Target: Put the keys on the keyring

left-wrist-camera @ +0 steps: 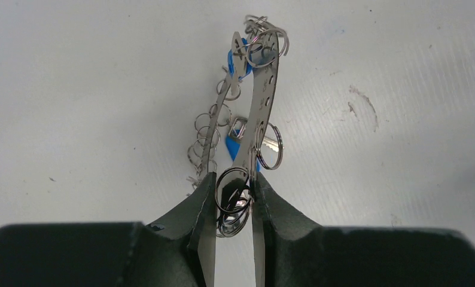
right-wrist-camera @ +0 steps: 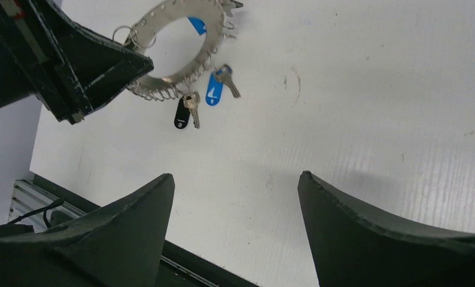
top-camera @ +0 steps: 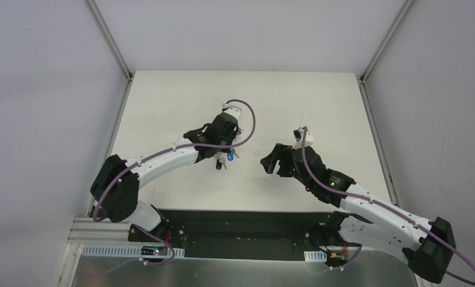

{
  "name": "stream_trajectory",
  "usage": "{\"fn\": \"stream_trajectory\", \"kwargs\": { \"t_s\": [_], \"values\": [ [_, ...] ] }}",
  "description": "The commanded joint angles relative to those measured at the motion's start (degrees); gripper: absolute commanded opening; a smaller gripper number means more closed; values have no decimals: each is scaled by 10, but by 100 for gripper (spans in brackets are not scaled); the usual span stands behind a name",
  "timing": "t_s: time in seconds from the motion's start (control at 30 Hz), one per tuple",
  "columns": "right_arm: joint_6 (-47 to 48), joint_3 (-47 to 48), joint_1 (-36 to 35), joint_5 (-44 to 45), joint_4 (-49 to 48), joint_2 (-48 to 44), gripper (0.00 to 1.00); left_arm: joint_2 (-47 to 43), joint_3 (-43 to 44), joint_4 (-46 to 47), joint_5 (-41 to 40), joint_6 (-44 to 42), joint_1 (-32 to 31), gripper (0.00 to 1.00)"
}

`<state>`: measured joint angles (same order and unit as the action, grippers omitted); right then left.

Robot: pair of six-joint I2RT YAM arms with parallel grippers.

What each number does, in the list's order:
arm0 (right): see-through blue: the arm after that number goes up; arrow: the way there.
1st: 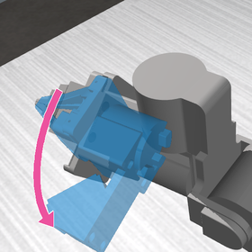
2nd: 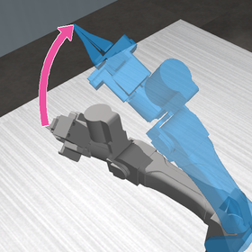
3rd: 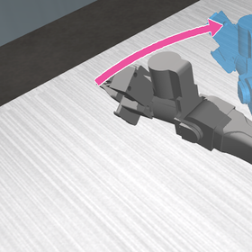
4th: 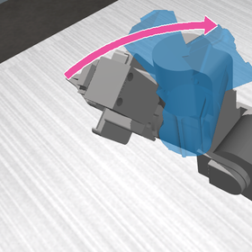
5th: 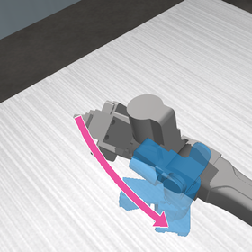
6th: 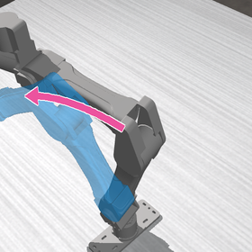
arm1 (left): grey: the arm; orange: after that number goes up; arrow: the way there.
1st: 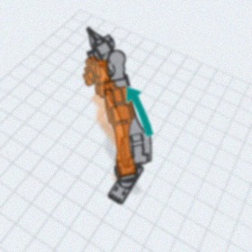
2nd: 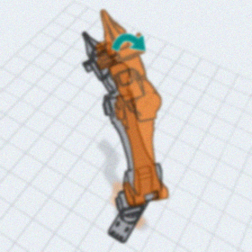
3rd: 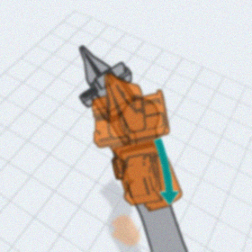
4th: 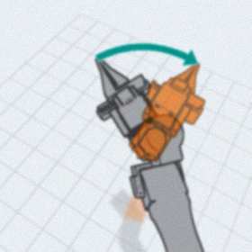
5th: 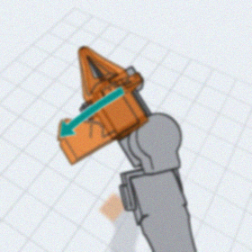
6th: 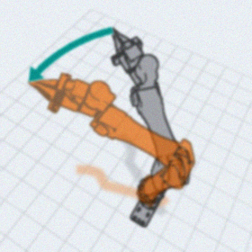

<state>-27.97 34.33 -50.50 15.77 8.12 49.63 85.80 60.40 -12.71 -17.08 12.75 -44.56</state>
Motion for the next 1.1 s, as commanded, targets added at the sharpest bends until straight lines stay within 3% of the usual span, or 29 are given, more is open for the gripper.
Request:
{"fn": "stream_trajectory", "kwargs": {
  "t_s": [0.0, 0.2, 0.37, 0.43, 0.63, 0.93, 1.07],
  "values": [
    [-35, -11, 2, 16, 14, 13, 83, 40, 32, 14, -27, -9, 1, 22],
    [-85, -3, 2, 96, 73, 34, 98, 86, 53, 17, -17, -6, 1, 49],
    [-118, 22, 2, 128, 137, 55, 99, 95, 68, 20, -18, -11, -1, 73],
    [-122, 32, 2, 136, 148, 61, 99, 80, 72, 20, -13, -15, 0, 97],
    [-89, 63, 2, 171, 164, 70, 99, -8, 64, 20, 11, -23, -3, 99],
    [-47, 168, 2, 262, 246, 113, 99, -153, 22, -9, -40, 42, -3, 100],
    [-19, 175, 2, 273, 211, 100, 99, -201, 1, -31, -55, 31, -3, 100]
  ]
}}
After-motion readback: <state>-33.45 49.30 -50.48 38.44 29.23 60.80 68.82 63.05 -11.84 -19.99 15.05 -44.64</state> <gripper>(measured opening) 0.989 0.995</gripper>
